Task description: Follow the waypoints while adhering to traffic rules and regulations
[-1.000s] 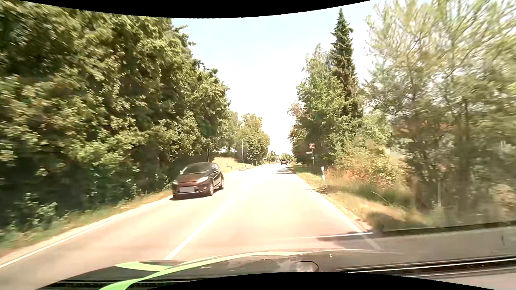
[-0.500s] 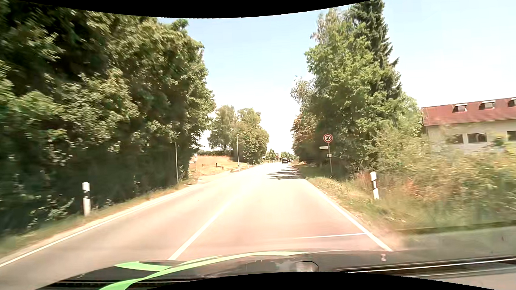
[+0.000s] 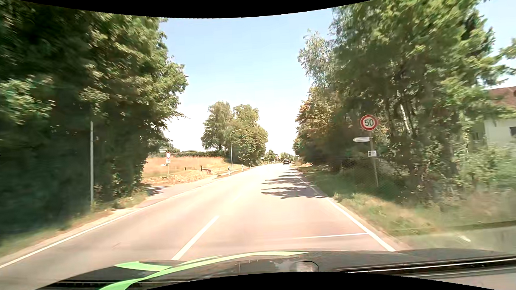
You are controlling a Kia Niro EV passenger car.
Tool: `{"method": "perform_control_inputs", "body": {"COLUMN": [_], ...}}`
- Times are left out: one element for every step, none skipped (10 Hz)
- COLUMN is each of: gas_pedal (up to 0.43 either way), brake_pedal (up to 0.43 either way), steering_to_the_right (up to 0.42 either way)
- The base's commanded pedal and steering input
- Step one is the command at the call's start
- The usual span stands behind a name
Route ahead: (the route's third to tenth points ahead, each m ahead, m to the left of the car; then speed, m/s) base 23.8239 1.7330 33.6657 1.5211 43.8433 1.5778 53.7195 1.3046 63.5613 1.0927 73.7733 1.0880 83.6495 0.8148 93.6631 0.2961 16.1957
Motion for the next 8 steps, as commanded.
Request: {"method": "perform_control_inputs", "body": {"gas_pedal": [0.098, 0.098, 0.087, 0.087, 0.087, 0.087, 0.098, 0.098], "brake_pedal": [0.000, 0.000, 0.000, 0.000, 0.000, 0.000, 0.000, 0.000], "steering_to_the_right": [0.000, 0.000, 0.000, 0.000, 0.000, 0.000, 0.000, 0.000]}}
